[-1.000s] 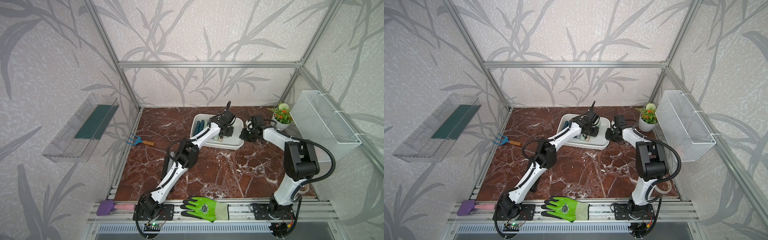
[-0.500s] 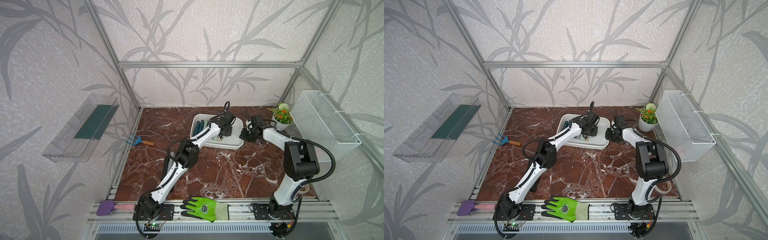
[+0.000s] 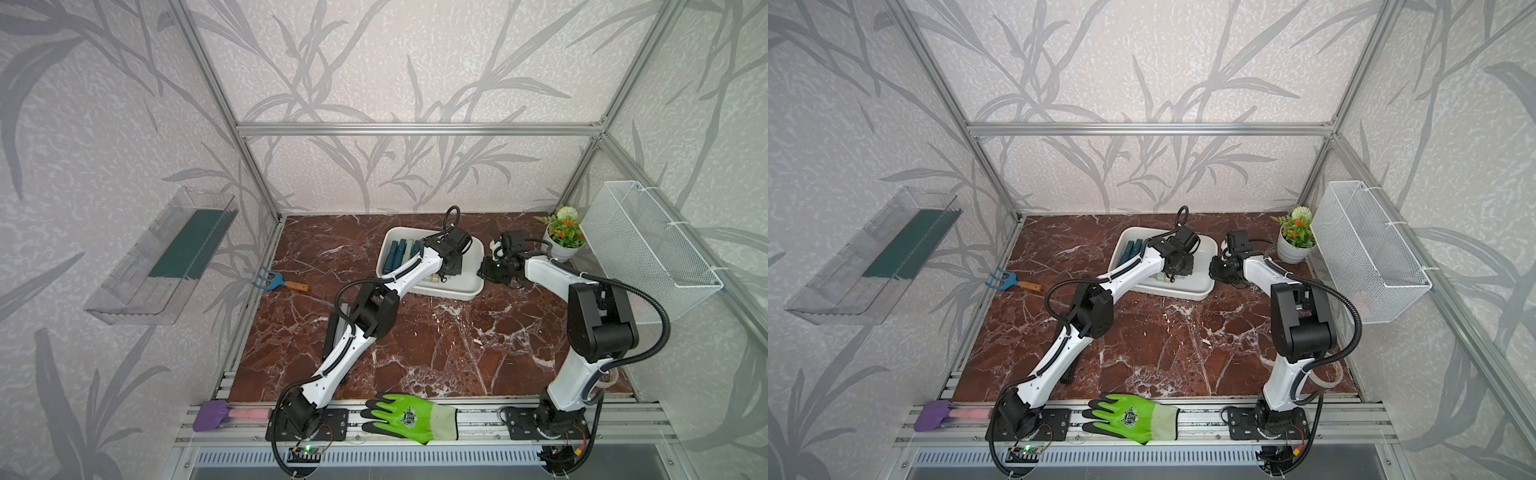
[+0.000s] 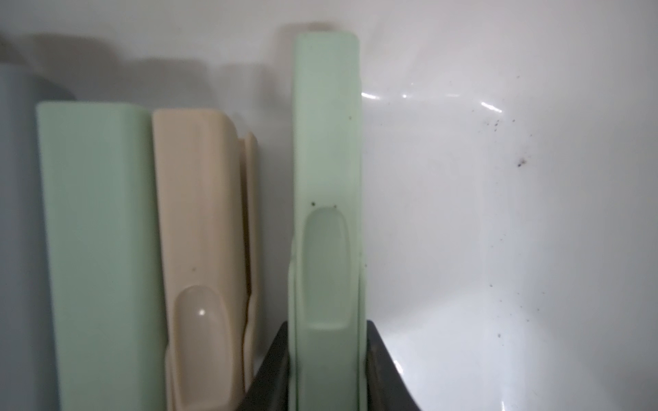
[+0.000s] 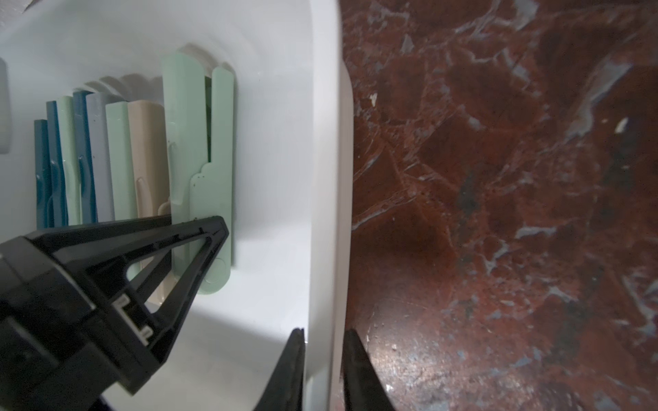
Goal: Put the pruning pliers into the storage box
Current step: Place the pruning pliers in the storage box.
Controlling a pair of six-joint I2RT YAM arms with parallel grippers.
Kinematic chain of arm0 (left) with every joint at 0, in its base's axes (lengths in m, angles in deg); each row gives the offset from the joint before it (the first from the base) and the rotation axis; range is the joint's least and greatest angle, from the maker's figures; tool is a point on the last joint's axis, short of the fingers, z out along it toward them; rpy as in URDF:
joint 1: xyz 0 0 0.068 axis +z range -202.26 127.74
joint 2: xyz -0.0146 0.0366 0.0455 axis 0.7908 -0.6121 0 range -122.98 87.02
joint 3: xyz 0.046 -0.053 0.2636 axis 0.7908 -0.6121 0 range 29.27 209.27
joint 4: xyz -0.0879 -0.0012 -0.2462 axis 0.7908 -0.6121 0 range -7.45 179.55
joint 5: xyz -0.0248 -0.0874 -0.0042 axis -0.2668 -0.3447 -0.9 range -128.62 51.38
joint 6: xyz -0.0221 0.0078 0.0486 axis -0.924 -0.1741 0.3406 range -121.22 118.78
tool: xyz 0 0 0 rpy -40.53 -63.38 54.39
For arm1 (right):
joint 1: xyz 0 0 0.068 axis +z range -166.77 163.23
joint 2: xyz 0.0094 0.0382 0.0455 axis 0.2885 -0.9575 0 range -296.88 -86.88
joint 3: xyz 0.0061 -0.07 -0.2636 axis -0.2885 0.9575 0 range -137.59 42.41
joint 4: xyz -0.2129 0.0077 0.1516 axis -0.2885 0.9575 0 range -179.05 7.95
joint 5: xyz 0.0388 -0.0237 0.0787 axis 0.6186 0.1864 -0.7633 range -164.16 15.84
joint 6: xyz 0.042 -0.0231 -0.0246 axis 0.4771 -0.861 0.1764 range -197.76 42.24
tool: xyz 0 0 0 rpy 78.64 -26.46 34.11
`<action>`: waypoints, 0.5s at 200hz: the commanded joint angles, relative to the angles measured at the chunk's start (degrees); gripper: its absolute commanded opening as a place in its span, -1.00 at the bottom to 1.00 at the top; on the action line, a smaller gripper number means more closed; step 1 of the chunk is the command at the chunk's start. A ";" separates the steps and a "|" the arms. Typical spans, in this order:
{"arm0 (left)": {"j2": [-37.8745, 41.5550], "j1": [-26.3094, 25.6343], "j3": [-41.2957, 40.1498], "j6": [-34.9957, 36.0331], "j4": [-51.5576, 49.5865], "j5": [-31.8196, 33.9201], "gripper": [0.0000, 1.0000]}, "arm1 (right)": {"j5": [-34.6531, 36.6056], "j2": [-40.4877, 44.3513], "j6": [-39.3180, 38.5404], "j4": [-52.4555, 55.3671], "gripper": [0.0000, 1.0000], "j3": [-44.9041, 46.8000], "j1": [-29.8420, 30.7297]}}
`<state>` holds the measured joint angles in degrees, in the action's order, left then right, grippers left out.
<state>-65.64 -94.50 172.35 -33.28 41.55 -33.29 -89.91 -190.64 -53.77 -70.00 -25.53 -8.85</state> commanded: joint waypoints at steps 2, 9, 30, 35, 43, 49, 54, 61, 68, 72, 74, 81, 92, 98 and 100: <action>3.43 -0.18 -0.66 -1.52 -2.60 5.71 -0.42 | -0.58 2.03 0.04 -1.02 -0.57 0.45 0.17; 3.43 -0.24 -0.55 -1.52 -2.73 6.62 -0.40 | -0.55 2.04 0.03 -1.02 -0.57 0.57 0.16; 3.37 -0.36 -0.41 -1.26 -2.81 8.52 -0.35 | -0.67 1.99 0.04 -1.12 -0.57 0.78 0.16; 3.33 -0.32 -0.37 -1.28 -2.88 9.07 -0.34 | -0.78 1.96 0.01 -1.21 -0.57 0.85 0.18; 3.31 -0.42 -0.41 -1.10 -2.83 9.81 -0.31 | -0.88 1.99 0.10 -1.27 -0.57 0.80 0.16; 3.25 -0.39 -0.23 -1.13 -2.88 10.18 -0.29 | -0.86 1.82 0.15 -1.33 -0.57 0.84 0.16; 3.31 -0.49 -0.19 -1.14 -2.90 10.23 -0.27 | -0.92 1.81 0.13 -1.32 -0.57 0.84 0.16; 3.33 -0.65 -0.16 -1.01 -2.85 10.52 -0.26 | -0.95 1.81 0.10 -1.35 -0.57 0.84 0.16; 3.33 -0.78 0.06 -0.74 -2.89 11.21 -0.25 | -1.00 1.81 0.09 -1.38 -0.57 0.81 0.16; 3.33 -0.87 0.18 -0.53 -2.91 11.64 -0.23 | -0.95 1.77 0.16 -1.38 -0.57 0.86 0.17; 3.36 -0.95 0.22 -0.48 -2.91 11.71 -0.22 | -0.95 1.80 0.11 -1.43 -0.57 0.83 0.16; 3.33 -1.09 0.47 -0.22 -2.88 12.03 -0.19 | -0.95 1.81 0.11 -1.43 -0.57 0.83 0.16; 3.36 -1.26 0.81 -0.12 -2.95 12.20 -0.17 | -0.95 1.72 0.15 -1.39 -0.57 0.78 0.17; 3.34 -1.27 1.13 0.04 -2.97 12.16 -0.15 | -1.02 1.80 0.13 -1.39 -0.57 0.66 0.17; 3.36 -1.27 1.27 0.08 -3.01 12.23 -0.14 | -0.97 1.81 0.15 -1.41 -0.57 0.70 0.16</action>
<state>-65.22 -95.98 172.35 -33.74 41.28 -25.73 -90.76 -190.64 -53.77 -70.98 -25.22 -8.83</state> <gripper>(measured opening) 0.415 0.214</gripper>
